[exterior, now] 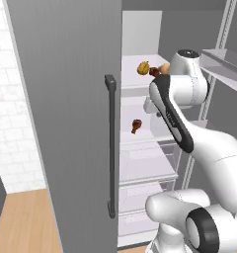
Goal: Place one squash and one chicken drumstick in each tupperware on the nearby counter, to pack two identical lunches.
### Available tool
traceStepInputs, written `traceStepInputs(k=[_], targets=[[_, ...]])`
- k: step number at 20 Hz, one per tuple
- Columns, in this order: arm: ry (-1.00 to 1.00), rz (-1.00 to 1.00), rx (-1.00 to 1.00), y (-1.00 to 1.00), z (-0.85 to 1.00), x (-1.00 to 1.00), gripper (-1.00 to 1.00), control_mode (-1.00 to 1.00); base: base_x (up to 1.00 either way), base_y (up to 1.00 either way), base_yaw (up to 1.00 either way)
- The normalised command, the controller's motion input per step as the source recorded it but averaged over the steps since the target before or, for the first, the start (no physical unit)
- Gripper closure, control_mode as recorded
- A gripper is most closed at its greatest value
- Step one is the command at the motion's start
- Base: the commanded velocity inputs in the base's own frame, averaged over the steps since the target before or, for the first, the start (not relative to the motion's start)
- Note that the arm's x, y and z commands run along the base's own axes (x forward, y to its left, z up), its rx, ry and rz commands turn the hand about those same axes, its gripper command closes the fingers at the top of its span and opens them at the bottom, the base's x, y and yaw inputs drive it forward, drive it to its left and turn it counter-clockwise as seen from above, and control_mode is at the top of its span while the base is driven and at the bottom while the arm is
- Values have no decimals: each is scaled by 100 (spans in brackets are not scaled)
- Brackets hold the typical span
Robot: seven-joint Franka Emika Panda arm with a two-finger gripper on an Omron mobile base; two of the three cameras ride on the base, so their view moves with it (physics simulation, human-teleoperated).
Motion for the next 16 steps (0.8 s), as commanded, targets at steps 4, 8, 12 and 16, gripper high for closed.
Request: traceStepInputs(k=[4, 8, 12, 16], targets=[[-3, -2, -1, 8, -23, 22, -100, -100, 0, 0, 0], [-15, -2, -3, 8, -99, 9, -100, -100, 0, 0, 0], [-29, -3, 0, 0, -87, 0, -100, -100, 0, 0, 0], [-35, -1, 5, -5, -47, 1, -100, -100, 0, 0, 0]])
